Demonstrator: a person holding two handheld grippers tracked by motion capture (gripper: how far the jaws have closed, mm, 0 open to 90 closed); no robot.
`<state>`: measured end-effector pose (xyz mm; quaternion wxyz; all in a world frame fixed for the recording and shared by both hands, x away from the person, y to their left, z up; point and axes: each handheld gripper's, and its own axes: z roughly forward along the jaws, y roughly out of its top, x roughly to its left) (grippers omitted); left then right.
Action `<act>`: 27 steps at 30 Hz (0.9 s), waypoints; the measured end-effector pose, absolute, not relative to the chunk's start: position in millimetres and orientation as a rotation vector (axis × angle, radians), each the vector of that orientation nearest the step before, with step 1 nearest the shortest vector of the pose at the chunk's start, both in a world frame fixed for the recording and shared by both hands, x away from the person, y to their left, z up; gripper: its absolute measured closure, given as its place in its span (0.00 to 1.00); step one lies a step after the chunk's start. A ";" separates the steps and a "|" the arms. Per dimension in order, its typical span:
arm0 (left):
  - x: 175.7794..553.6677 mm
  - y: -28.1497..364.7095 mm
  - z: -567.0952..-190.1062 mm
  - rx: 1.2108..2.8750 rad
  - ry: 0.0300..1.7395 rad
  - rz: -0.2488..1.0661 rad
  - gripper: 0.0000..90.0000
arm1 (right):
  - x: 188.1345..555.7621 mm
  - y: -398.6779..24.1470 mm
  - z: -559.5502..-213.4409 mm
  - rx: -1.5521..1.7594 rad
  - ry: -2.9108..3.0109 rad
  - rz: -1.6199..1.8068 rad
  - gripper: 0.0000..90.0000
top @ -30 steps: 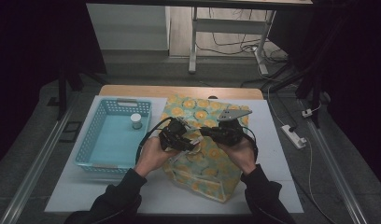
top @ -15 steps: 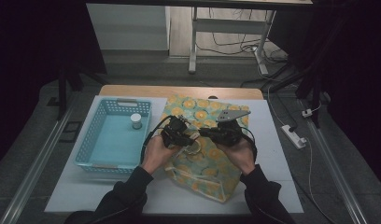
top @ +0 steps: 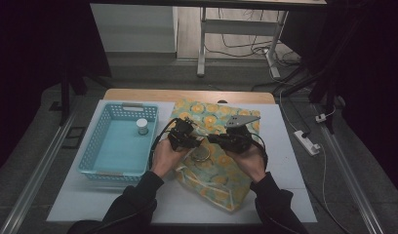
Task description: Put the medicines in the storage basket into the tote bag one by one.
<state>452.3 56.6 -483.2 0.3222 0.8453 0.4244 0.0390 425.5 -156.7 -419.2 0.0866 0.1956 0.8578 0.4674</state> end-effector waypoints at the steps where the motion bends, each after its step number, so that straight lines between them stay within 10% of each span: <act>1: 453.5 57.2 -484.3 2.219 1.116 0.103 0.79 | 425.6 -156.5 -419.6 0.583 2.556 1.393 1.00; 18: 468.4 54.8 -497.3 2.201 1.150 0.106 0.77 | 427.6 -154.5 -425.0 0.601 2.561 1.374 1.00; 27: 463.7 59.1 -491.7 2.204 1.134 0.083 0.58 | 427.3 -154.8 -424.5 0.601 2.557 1.378 1.00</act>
